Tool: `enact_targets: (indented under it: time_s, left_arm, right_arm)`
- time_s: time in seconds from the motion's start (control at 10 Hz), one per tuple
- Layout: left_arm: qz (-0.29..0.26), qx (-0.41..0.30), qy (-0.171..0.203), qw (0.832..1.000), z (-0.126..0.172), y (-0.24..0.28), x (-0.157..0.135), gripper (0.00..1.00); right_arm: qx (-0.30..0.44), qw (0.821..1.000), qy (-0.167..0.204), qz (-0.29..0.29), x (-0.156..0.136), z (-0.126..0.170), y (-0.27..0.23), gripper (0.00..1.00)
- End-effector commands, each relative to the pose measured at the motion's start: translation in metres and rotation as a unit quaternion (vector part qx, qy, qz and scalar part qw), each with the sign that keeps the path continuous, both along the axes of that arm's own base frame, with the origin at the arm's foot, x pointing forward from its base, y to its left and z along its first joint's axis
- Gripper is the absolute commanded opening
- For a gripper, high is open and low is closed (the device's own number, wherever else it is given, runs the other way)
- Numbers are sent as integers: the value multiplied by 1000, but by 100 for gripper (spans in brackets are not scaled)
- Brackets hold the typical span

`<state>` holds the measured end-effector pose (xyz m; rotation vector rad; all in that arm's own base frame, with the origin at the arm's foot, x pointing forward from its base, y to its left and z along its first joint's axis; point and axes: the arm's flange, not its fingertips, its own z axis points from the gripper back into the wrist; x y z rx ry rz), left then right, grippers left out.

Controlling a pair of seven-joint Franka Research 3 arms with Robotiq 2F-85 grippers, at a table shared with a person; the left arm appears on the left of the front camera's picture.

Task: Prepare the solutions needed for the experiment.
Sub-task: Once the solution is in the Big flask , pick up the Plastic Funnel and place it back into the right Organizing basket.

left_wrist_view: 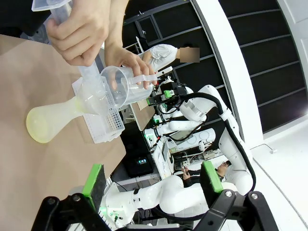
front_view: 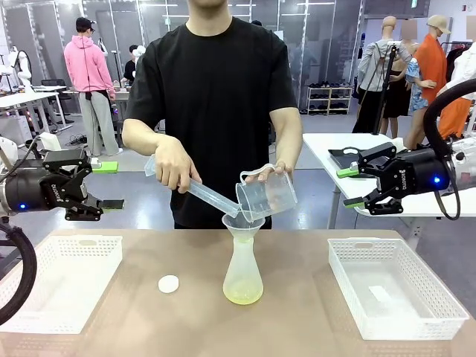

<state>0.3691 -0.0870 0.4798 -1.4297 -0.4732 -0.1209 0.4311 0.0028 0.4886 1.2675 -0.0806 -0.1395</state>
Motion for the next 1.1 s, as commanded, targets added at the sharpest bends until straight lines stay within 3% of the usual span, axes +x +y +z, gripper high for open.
enact_targets:
  time_s: [0.0,1.0]
  left_arm:
    - [-1,-2,2,1000,1,-3,0,100]
    - [-1,-2,2,1000,1,-3,0,100]
  right_arm:
    - [1,1000,0,1,0,0,0,69]
    - [1,1000,0,1,0,0,0,69]
